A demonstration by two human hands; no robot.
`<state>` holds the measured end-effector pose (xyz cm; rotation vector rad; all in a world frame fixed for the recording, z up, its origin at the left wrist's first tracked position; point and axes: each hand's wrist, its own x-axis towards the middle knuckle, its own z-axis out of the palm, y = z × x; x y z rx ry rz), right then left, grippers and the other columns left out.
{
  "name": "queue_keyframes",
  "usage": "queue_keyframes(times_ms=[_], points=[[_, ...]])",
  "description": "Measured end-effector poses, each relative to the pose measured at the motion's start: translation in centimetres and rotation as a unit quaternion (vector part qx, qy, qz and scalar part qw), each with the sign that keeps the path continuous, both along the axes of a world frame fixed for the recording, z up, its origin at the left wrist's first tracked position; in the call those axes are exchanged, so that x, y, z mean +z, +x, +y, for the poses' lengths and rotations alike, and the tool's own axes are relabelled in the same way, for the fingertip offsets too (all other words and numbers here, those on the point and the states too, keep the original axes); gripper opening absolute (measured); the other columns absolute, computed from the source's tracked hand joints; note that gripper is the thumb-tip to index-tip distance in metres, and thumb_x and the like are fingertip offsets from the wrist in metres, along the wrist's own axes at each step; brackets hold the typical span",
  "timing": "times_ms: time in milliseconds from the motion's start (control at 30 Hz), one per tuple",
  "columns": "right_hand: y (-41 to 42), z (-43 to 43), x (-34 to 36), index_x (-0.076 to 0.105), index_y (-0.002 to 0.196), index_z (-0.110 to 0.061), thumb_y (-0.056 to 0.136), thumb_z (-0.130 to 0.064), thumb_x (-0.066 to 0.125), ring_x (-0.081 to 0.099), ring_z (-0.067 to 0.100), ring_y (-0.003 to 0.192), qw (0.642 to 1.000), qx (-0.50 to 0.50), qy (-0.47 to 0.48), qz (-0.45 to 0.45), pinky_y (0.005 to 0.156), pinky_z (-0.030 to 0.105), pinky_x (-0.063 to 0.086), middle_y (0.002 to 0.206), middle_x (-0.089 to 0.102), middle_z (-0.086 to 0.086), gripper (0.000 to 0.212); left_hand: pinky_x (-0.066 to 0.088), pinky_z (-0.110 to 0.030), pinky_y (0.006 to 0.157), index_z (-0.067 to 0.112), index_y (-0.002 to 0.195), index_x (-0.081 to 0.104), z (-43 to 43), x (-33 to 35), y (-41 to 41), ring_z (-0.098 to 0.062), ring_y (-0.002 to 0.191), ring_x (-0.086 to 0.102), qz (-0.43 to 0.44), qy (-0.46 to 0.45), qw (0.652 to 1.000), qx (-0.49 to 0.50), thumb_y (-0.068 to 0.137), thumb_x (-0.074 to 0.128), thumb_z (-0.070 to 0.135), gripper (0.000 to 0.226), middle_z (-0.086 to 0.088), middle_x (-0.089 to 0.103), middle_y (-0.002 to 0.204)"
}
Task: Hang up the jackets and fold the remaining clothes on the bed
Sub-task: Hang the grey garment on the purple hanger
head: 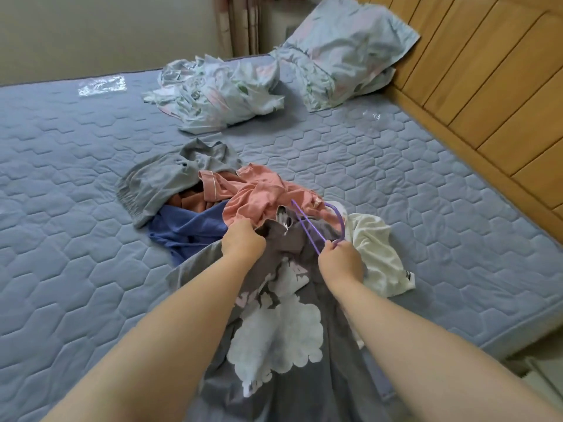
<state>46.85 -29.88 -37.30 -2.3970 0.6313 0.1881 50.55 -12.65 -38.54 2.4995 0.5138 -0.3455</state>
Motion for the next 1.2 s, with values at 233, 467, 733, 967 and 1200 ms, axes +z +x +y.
queue_keyframes(times_ms=[233, 467, 733, 967, 1200], points=[[-3.7, -3.7, 9.6, 0.062, 0.109, 0.001, 0.099, -0.026, 0.038, 0.056, 0.036, 0.111, 0.996, 0.01, 0.076, -0.055, 0.09, 0.035, 0.042, 0.117, 0.063, 0.021, 0.038, 0.046, -0.038, 0.078, 0.012, 0.12, 0.059, -2.7, 10.9, -5.5, -0.033, 0.11, 0.057, -0.037, 0.134, 0.986, -0.09, 0.09, 0.06, 0.02, 0.032, -0.012, 0.06, 0.121], [-6.5, -10.5, 21.7, 0.069, 0.084, 0.002, 0.088, -0.017, 0.051, 0.058, 0.026, 0.075, 0.969, 0.013, 0.209, -0.129, 0.069, 0.027, 0.04, 0.079, 0.065, 0.009, 0.026, 0.038, -0.03, 0.07, 0.015, 0.096, 0.063, -11.1, 25.6, -9.7, -0.026, 0.096, 0.057, -0.221, 0.08, 0.961, -0.147, 0.09, 0.057, 0.018, 0.009, -0.005, 0.064, 0.101], [-8.1, -21.0, 35.3, 0.051, 0.081, -0.007, 0.086, -0.037, 0.063, 0.036, 0.016, 0.051, 0.954, 0.014, 0.274, -0.122, 0.046, 0.027, 0.028, 0.065, 0.047, 0.005, 0.033, 0.034, -0.024, 0.071, 0.015, 0.083, 0.058, -20.4, 42.6, -13.0, -0.016, 0.084, 0.047, -0.266, 0.166, 0.885, -0.344, 0.083, 0.061, 0.006, 0.009, 0.004, 0.051, 0.083], [-10.6, -25.9, 42.7, 0.065, 0.072, -0.017, 0.096, -0.046, 0.047, 0.038, 0.009, 0.05, 0.915, 0.042, 0.318, -0.245, 0.047, 0.02, 0.03, 0.06, 0.049, -0.004, 0.042, 0.046, -0.032, 0.082, 0.009, 0.097, 0.069, -26.2, 51.1, -14.1, -0.023, 0.094, 0.057, -0.377, 0.169, 0.844, -0.341, 0.085, 0.063, 0.011, 0.014, -0.002, 0.065, 0.093], [-12.0, -30.3, 45.0, 0.066, 0.087, -0.006, 0.092, -0.039, 0.058, 0.033, 0.008, 0.045, 0.851, 0.118, 0.464, -0.213, 0.04, 0.016, 0.027, 0.069, 0.054, 0.003, 0.034, 0.05, -0.032, 0.073, 0.008, 0.096, 0.071, -30.2, 54.7, -13.6, -0.027, 0.085, 0.061, -0.448, 0.114, 0.836, -0.295, 0.088, 0.055, 0.012, 0.018, -0.005, 0.067, 0.084]])
